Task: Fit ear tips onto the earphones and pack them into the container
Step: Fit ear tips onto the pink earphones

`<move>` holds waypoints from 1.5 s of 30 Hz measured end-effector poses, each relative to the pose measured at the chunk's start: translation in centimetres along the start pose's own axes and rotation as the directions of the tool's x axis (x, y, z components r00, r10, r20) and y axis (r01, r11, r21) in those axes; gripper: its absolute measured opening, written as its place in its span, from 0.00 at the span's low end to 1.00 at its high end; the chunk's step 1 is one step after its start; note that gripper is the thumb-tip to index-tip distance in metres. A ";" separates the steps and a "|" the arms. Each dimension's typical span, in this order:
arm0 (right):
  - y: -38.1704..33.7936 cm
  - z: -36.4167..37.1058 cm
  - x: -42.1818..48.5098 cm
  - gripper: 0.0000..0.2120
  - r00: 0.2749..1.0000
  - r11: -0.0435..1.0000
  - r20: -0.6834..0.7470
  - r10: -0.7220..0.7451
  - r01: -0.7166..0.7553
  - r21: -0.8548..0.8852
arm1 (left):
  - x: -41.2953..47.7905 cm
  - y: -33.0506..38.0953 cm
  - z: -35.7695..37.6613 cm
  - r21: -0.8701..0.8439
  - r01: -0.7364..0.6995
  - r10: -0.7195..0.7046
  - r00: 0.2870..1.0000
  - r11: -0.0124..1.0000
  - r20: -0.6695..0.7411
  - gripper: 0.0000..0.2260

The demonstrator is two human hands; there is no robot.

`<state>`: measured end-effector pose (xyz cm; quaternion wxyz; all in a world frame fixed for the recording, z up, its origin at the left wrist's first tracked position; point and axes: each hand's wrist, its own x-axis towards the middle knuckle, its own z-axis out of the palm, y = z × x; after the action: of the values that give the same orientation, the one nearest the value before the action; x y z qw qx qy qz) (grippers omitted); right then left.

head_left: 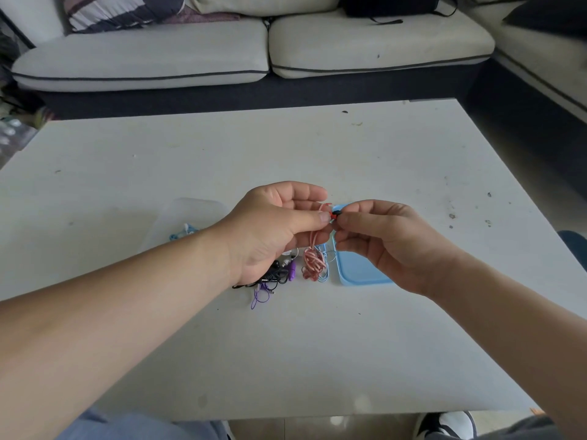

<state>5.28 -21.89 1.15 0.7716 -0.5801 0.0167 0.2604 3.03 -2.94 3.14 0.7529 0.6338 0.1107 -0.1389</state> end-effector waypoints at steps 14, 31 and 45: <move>0.4 0.1 0.3 0.05 0.998 0.998 0.008 -0.057 0.057 0.005 | 0.0 -0.1 0.4 -0.002 -0.047 0.047 0.996 0.999 -0.073 0.09; 0.8 0.6 -0.1 0.03 0.982 0.984 -0.077 -0.171 0.167 -0.062 | -0.6 0.4 1.1 -0.036 -0.083 0.078 0.989 0.996 -0.129 0.12; 0.6 0.9 -0.5 0.09 0.992 0.989 0.014 -0.128 0.127 0.070 | -0.8 0.6 1.0 -0.014 -0.108 0.106 0.989 0.994 -0.107 0.11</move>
<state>4.37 -21.21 1.09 0.8063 -0.5507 -0.0184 0.2151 2.50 -3.75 4.08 0.7585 0.6378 0.1176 -0.0631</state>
